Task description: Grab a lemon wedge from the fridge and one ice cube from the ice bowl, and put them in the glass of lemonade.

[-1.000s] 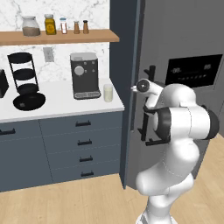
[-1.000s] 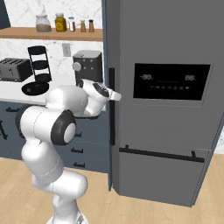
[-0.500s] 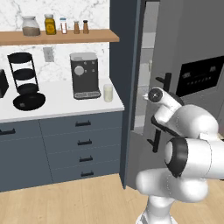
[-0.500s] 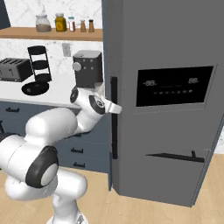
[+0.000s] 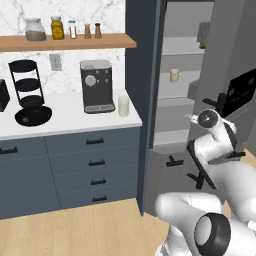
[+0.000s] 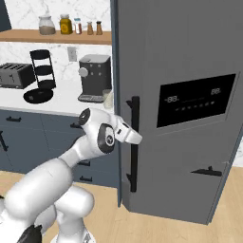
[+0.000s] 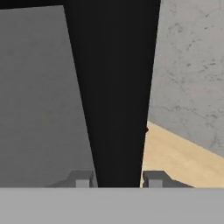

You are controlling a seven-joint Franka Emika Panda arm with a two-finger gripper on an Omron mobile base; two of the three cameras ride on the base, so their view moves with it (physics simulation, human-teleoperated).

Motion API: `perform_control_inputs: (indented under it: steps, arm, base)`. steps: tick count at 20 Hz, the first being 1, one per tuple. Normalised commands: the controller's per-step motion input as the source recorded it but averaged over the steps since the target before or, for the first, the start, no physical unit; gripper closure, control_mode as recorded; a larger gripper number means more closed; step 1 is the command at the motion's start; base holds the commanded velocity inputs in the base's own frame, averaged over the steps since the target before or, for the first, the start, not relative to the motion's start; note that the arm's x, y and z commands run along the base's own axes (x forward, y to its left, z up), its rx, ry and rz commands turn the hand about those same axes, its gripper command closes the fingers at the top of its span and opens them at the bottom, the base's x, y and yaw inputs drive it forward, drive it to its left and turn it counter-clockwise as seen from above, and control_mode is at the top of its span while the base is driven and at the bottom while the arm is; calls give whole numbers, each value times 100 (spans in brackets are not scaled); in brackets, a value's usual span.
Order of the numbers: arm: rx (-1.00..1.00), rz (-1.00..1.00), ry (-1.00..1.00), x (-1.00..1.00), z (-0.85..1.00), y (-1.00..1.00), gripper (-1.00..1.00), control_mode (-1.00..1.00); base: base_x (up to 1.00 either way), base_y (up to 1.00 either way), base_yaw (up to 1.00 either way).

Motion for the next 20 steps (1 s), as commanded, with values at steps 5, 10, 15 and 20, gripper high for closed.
perform_control_inputs:
  steps: [5,10,15,20]
  arm:
    - [12,-14,0,-100,56,-73,100,-100]
    - [10,-13,0,-100,48,-78,100,-100]
    - [7,-8,0,-100,55,-64,100,-100]
    - [0,3,0,-84,67,13,100,-100]
  base:
    - [0,0,0]
    - [0,0,0]
    - [0,0,0]
    - [0,0,0]
